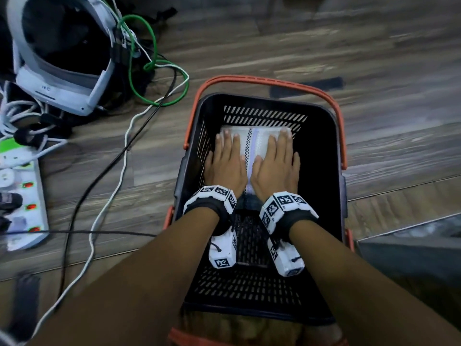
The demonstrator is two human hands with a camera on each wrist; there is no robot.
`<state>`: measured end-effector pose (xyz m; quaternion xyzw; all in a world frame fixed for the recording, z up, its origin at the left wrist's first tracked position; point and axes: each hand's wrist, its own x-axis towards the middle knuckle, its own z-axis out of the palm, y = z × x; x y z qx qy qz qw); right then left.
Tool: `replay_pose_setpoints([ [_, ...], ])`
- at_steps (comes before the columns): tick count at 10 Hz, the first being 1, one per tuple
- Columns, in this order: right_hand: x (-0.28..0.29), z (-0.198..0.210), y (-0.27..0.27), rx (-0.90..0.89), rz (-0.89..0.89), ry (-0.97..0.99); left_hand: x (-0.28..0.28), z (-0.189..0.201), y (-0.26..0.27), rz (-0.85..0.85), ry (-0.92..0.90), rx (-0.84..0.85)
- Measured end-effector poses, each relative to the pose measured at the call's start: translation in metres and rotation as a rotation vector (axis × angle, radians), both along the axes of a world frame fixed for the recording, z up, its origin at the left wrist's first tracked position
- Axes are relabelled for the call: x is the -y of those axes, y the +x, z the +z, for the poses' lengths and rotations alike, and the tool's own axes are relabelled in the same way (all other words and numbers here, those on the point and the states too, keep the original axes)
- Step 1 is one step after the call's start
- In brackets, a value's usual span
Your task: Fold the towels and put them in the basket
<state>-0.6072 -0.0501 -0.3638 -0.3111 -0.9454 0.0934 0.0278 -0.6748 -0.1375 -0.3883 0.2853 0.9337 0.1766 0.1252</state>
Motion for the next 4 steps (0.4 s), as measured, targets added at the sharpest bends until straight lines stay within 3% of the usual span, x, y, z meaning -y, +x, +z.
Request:
replay_pose_setpoints([
  [2,-0.008,0.001,-0.005,0.019,0.012,-0.08,-0.005,0.003,-0.004,-0.009,-0.067,0.02],
  [4,-0.015,0.032,-0.004,0.237,0.045,-0.238,-0.002,0.055,-0.004,-0.061,-0.257,0.198],
])
